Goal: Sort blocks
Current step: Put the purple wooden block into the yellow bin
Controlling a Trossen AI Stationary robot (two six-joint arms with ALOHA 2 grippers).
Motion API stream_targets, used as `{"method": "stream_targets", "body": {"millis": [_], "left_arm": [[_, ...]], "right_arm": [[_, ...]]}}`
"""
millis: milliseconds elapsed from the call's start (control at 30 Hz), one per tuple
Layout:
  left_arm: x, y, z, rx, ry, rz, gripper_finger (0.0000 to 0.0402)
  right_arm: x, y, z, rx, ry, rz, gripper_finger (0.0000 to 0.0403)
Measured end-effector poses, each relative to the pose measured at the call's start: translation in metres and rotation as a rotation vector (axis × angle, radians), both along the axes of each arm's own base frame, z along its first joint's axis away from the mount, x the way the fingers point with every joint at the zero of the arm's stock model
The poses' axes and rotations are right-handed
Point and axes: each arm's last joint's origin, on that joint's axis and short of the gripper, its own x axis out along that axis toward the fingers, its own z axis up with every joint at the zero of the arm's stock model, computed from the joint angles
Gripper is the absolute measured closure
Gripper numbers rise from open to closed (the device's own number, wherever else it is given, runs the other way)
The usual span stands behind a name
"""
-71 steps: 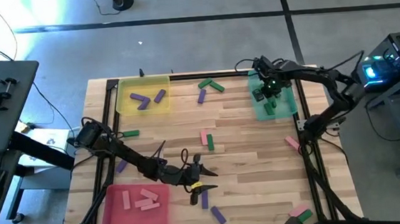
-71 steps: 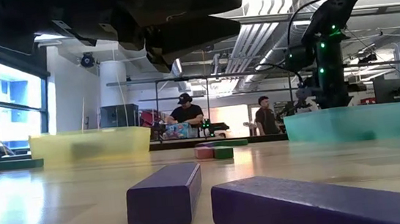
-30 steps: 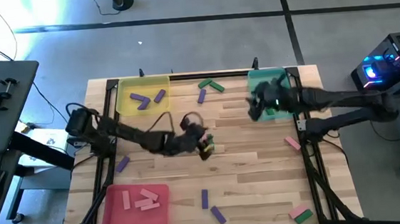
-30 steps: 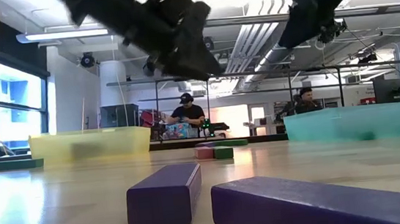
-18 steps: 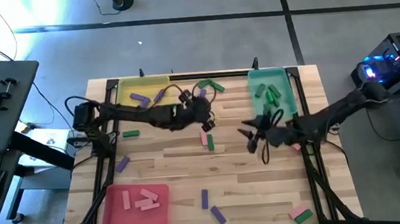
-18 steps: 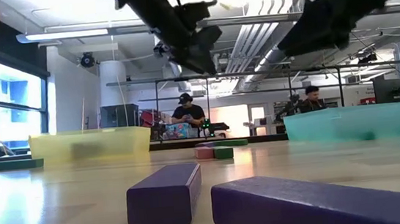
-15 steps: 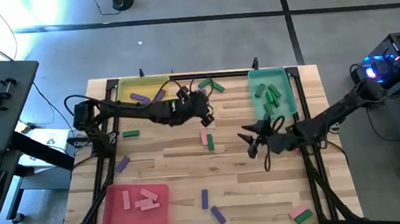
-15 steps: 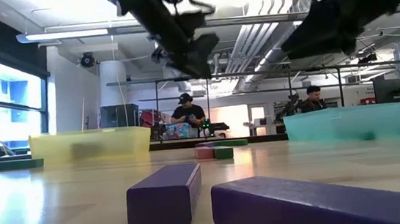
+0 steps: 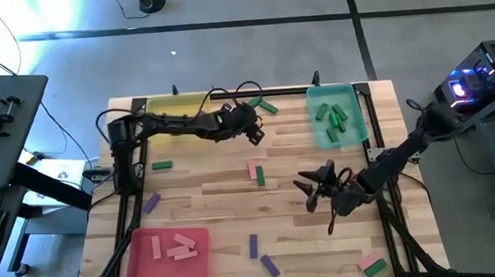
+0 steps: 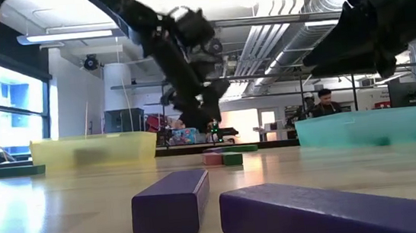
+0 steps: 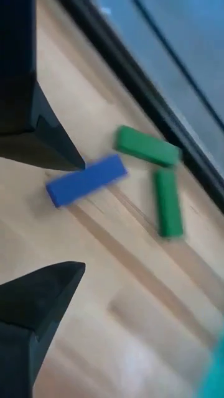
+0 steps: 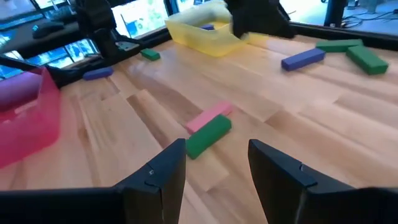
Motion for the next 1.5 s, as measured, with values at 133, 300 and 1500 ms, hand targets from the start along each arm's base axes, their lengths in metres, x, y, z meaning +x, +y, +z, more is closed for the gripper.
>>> {"method": "stream_targets", "body": {"millis": [133,300,1500], "left_arm": [[-0.001,0.02,-0.015,-0.088,-0.002,0.101,0.0149],[-0.002,0.032,-0.03,-0.194,0.034,0.105,0.0151],[0.013,0.008,-0.045,-0.052,0.182,-0.139,0.0352]], "right_arm": [[0.004,0.005,-0.009,0.005,-0.002,0.008,0.0242],[0.007,0.007,-0.017,0.002,0.008,0.006,0.0242],[0.002,0.021,-0.017,0.024,-0.02,0.066,0.0242]]}}
